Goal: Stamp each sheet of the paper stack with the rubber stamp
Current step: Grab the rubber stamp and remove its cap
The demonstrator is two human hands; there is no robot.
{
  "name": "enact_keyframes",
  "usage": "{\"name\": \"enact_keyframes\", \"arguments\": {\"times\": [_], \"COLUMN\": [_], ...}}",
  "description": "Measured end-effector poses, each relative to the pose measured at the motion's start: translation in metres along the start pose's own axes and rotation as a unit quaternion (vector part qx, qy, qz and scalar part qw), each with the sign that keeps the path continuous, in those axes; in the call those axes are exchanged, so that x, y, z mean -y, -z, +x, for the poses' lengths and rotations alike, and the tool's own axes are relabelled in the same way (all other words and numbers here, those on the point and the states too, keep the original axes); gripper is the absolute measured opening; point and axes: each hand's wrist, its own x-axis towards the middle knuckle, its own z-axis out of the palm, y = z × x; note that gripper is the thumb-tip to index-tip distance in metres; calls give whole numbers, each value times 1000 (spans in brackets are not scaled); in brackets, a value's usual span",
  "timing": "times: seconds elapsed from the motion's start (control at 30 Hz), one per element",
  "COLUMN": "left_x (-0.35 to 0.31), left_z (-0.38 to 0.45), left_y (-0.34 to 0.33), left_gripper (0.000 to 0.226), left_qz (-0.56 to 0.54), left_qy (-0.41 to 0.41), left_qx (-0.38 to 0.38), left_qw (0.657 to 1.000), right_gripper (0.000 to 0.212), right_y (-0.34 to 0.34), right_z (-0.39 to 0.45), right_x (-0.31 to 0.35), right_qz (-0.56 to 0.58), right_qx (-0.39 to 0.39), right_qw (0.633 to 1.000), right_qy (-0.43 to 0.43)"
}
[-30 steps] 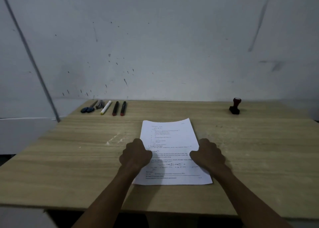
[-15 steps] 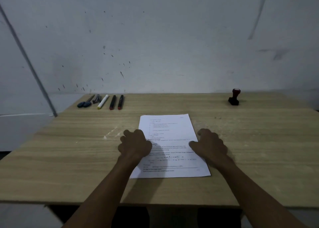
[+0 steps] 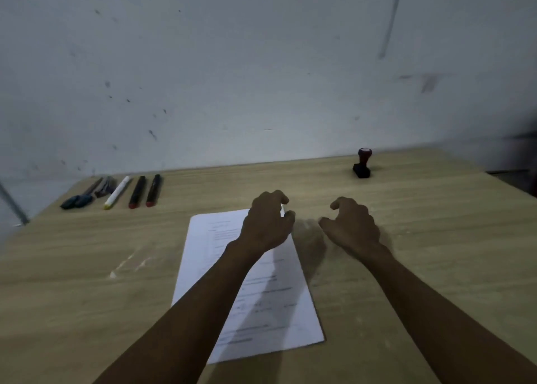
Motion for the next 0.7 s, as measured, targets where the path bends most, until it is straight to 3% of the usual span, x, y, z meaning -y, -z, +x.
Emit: {"name": "enact_keyframes", "arguments": {"times": [0.23,0.53,0.7], "left_x": [-18,-18,-14], "left_z": [73,145,168], "left_y": [-59,-96,-106], "left_gripper": [27,21,22], "left_qz": [-27,-71,-79], "left_qy": [-51,-71,-68], "left_qx": [37,32,35], "left_qw": [998,994,994], "right_gripper": [50,57,64], "right_y": [12,20,19], "right_z": [85,197,237], "right_x": [-33,-54,-59], "right_qz": [10,38,25], "right_qx": [-37,-109,-108], "right_qw": [998,988,990], "right_qy": [-56,-107,-83]}}
